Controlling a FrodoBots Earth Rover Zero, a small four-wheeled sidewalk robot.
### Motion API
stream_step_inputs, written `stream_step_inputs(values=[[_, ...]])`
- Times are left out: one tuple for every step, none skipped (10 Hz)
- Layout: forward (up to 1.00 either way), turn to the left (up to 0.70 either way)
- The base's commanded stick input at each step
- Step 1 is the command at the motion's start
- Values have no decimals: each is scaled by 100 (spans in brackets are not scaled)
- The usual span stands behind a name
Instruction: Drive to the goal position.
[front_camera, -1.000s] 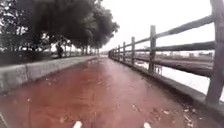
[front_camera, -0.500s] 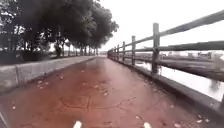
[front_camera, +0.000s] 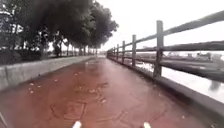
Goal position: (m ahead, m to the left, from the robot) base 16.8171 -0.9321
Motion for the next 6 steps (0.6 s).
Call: stream_step_inputs(values=[[50, 0], [50, 0], [50, 0], [50, 0], [50, 0], [50, 0]])
